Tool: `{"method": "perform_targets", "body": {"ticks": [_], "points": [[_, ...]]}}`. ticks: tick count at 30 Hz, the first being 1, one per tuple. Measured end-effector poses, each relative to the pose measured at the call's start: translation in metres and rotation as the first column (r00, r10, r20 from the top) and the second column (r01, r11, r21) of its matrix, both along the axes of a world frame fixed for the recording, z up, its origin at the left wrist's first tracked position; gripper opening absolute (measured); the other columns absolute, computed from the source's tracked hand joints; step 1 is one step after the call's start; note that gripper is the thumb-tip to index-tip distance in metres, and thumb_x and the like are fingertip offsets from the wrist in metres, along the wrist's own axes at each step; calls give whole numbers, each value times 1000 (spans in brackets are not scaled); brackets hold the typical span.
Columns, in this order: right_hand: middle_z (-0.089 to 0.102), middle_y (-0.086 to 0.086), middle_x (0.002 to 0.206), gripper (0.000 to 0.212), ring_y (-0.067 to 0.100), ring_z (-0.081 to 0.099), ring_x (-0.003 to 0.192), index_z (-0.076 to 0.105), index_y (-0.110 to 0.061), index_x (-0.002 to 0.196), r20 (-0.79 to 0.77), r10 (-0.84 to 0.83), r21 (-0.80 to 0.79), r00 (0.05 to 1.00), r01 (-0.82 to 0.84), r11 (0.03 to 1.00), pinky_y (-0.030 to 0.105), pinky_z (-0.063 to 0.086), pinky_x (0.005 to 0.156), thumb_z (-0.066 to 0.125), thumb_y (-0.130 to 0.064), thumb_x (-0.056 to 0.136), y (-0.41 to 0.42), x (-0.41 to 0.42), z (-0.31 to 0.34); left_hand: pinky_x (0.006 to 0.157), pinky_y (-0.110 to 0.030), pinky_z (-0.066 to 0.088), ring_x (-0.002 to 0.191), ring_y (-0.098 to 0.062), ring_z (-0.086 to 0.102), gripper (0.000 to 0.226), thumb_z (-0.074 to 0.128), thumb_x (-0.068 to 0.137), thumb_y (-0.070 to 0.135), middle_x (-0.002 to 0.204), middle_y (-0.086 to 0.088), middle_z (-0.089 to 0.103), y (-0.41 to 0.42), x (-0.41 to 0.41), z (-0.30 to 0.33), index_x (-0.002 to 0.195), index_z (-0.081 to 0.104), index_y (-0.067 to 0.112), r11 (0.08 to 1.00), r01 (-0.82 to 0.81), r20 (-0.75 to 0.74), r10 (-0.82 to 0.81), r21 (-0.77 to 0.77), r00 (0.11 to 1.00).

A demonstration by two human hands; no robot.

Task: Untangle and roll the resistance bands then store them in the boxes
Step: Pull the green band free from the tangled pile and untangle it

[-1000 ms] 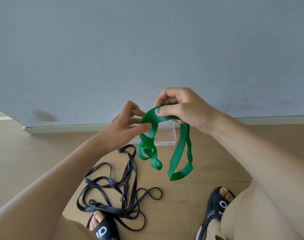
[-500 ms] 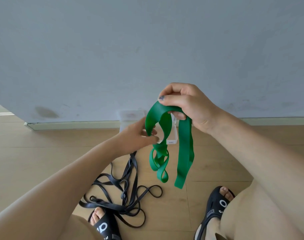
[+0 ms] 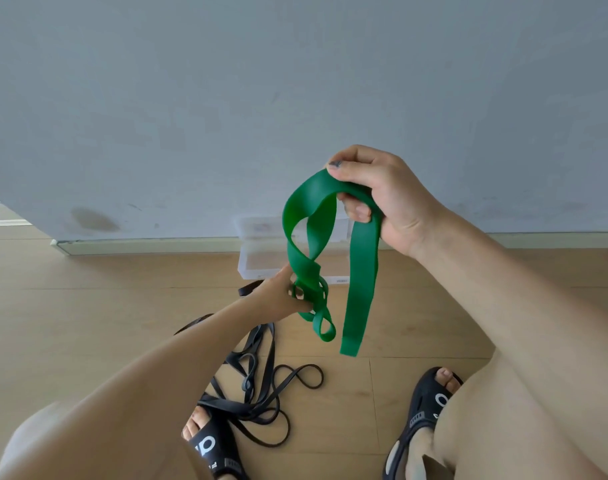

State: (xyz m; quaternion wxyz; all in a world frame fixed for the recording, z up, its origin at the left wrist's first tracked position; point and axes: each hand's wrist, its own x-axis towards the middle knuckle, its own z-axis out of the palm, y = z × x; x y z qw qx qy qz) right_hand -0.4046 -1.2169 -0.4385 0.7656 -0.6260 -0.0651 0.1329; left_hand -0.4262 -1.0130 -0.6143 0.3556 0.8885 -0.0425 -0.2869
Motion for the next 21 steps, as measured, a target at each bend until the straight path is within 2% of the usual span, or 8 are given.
{"method": "perform_targets", "body": {"ticks": [2, 6, 9, 11, 13, 16, 18, 21], "points": [[53, 8, 66, 17, 13, 33, 41, 62, -9, 83, 6, -30, 10, 1000, 30, 1000, 29, 19, 46, 58, -2, 98, -4, 3, 0, 87, -36, 58, 99, -23, 66, 32, 72, 88, 23, 103, 9, 62, 0, -1, 1, 116, 58, 28, 1000, -5, -14, 5, 10, 1000], [54, 7, 62, 15, 13, 33, 40, 62, -8, 83, 24, -126, -7, 992, 126, 992, 26, 21, 43, 59, -2, 97, -16, 9, 1, 86, -42, 61, 98, -30, 68, 25, 66, 90, 10, 104, -1, 64, 15, -6, -2, 103, 57, 28, 995, 73, -53, -70, 67, 996], [56, 6, 64, 18, 13, 32, 42, 62, -9, 81, 22, -187, 59, 982, 186, 981, 24, 23, 43, 60, -1, 96, -26, 12, 3, 87, -35, 56, 93, -28, 65, 19, 60, 96, 10, 112, -11, 67, 33, -14, -12, 114, 61, 15, 957, 90, -145, -52, 276, 988], [56, 5, 65, 19, 13, 33, 42, 62, -10, 79, 34, -195, 93, 980, 192, 977, 23, 25, 43, 60, -1, 95, -30, 12, 4, 80, -28, 55, 85, -21, 62, 17, 56, 100, 7, 108, -10, 69, 48, -18, -20, 116, 62, 6, 930, 79, -230, 6, 359, 973], [56, 5, 64, 20, 13, 33, 42, 63, -11, 78, 54, -181, 89, 982, 176, 980, 23, 25, 43, 60, -2, 95, -31, 10, 5, 78, -27, 62, 84, -18, 70, 13, 57, 101, 6, 102, -6, 70, 62, -21, -22, 113, 61, 9, 949, 2, -355, 115, 314, 928], [54, 3, 57, 21, 11, 33, 39, 60, -10, 79, 46, -209, 119, 977, 202, 972, 23, 24, 43, 58, -2, 97, -34, 10, 9, 81, -34, 64, 96, -27, 77, 16, 56, 103, 7, 103, -15, 75, 78, -28, -15, 113, 63, -3, 955, -97, -524, 237, 280, 819], [51, 1, 55, 21, 10, 33, 38, 57, -10, 79, 15, -266, 173, 964, 260, 950, 24, 22, 44, 55, -2, 99, -41, 13, 13, 81, -36, 63, 93, -30, 77, 17, 54, 103, 6, 105, -17, 73, 83, -32, -6, 117, 57, -4, 948, -253, -623, 317, 192, 715], [51, 2, 55, 19, 11, 32, 38, 56, -11, 80, 4, -291, 144, 957, 287, 947, 25, 21, 44, 56, -4, 98, -48, 16, 9, 73, -42, 64, 84, -35, 77, 21, 46, 105, 3, 92, -22, 73, 93, -30, -4, 124, 48, -4, 821, -548, -618, 515, 159, 594]]}}
